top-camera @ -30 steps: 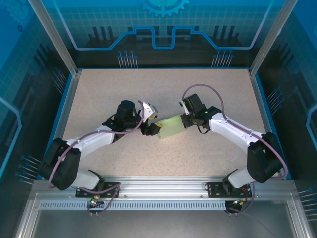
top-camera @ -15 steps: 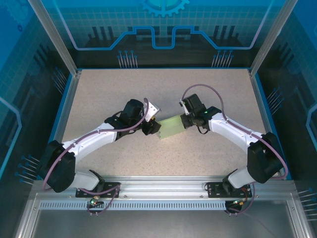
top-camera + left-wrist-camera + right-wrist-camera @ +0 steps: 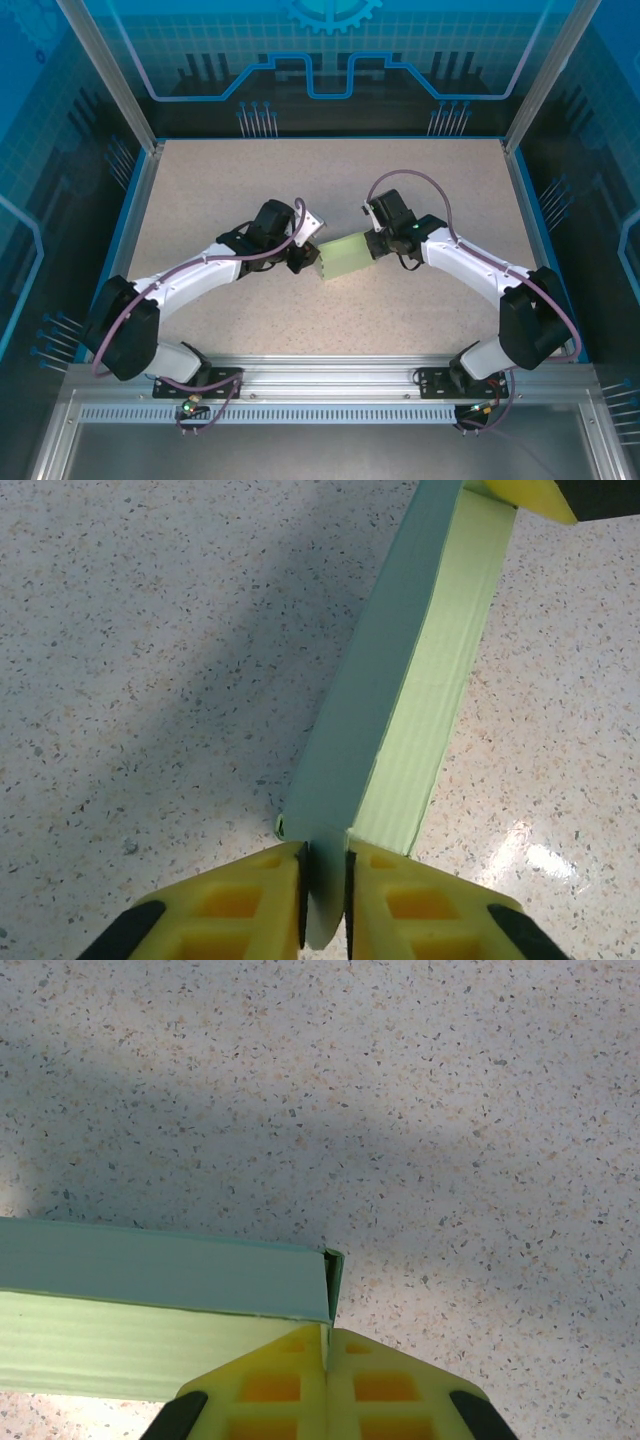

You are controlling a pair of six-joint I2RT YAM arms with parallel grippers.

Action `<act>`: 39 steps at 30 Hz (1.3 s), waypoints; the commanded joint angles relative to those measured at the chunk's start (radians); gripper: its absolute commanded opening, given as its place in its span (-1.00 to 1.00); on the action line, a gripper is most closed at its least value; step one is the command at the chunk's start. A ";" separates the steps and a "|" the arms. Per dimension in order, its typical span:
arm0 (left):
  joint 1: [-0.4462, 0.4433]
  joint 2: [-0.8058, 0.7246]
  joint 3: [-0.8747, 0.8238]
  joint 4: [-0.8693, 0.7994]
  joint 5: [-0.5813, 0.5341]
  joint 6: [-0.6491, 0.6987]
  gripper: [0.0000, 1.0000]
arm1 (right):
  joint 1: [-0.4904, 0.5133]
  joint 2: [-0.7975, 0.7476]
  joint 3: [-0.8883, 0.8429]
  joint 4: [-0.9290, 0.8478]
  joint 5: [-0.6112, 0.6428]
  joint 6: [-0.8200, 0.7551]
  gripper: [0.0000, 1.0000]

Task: Fold the paper box

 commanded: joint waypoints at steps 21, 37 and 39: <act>-0.067 0.008 0.039 0.013 -0.097 -0.363 -1.00 | 0.027 -0.029 -0.025 -0.041 -0.013 0.055 -0.99; -0.113 0.050 0.047 0.048 -0.192 -0.765 -1.00 | 0.031 -0.051 -0.050 -0.038 -0.001 0.064 -0.99; -0.114 0.049 0.038 0.060 -0.196 -0.794 -1.00 | 0.031 -0.049 -0.051 -0.037 -0.001 0.064 -0.98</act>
